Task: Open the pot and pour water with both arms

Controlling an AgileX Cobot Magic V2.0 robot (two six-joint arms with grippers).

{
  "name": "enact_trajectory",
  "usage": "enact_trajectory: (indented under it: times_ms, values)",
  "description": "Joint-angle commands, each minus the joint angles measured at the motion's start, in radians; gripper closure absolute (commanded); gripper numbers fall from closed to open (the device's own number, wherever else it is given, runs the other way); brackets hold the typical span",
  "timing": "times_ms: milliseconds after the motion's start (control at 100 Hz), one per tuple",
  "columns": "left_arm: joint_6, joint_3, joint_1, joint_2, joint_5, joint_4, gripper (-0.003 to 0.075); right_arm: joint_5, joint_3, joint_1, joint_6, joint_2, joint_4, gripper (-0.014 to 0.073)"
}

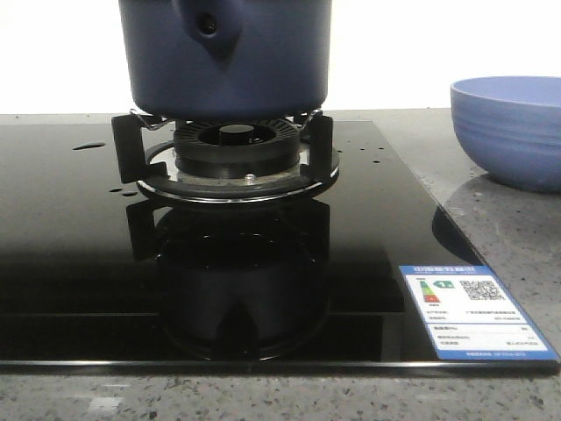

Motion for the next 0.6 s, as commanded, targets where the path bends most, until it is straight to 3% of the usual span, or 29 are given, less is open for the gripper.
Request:
enact_trajectory:
  times_ms: [0, 590]
  values:
    - [-0.005, -0.006, 0.001, -0.03, -0.095, -0.011, 0.0739, -0.086, 0.008, 0.003, -0.013, -0.04, 0.041, 0.066]
    - [-0.005, -0.005, 0.001, -0.037, -0.073, -0.018, 0.0739, -0.032, 0.007, 0.003, -0.013, -0.051, 0.068, 0.066]
